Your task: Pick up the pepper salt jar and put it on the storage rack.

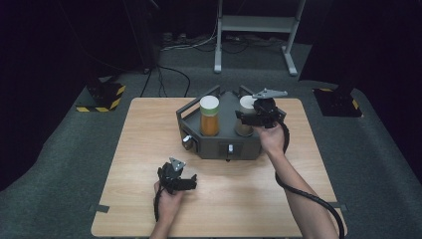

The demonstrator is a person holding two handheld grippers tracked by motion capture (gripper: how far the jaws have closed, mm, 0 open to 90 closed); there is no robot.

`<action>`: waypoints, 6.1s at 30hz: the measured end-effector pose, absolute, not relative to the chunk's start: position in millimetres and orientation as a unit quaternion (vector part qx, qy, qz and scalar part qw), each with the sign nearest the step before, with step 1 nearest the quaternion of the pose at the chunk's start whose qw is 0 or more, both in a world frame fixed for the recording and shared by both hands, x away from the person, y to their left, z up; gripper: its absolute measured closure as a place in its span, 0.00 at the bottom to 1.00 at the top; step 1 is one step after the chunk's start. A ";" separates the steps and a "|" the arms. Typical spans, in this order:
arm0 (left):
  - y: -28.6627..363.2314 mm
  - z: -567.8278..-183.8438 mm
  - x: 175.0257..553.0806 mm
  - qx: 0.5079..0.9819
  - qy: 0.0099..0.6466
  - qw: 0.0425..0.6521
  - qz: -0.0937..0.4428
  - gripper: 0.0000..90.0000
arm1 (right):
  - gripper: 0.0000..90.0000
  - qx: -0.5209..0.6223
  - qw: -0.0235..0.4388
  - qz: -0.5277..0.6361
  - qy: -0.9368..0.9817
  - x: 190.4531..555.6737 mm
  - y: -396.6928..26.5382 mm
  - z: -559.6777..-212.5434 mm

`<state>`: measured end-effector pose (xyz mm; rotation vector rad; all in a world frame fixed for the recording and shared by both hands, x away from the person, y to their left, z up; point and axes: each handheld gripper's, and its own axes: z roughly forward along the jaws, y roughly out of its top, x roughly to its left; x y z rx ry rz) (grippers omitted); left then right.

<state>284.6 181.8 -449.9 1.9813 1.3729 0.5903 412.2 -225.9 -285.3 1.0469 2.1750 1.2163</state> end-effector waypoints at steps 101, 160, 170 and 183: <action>181.8 -450.0 284.4 0.756 0.522 0.325 0.225 0.07 | 0.12 0.363 0.194 0.468 0.782 389.4 -269.0 -297.9; 181.8 -450.0 284.5 0.756 0.521 0.325 0.225 0.07 | 0.14 0.371 0.198 0.467 0.778 355.0 -302.1 -321.4; 181.8 -450.0 284.5 0.756 0.521 0.325 0.225 0.07 | 0.14 0.366 0.198 0.461 0.784 348.4 -302.3 -325.3; 181.8 -450.1 284.5 0.756 0.521 0.325 0.225 0.07 | 0.14 0.369 0.195 0.460 0.784 339.7 -306.9 -334.3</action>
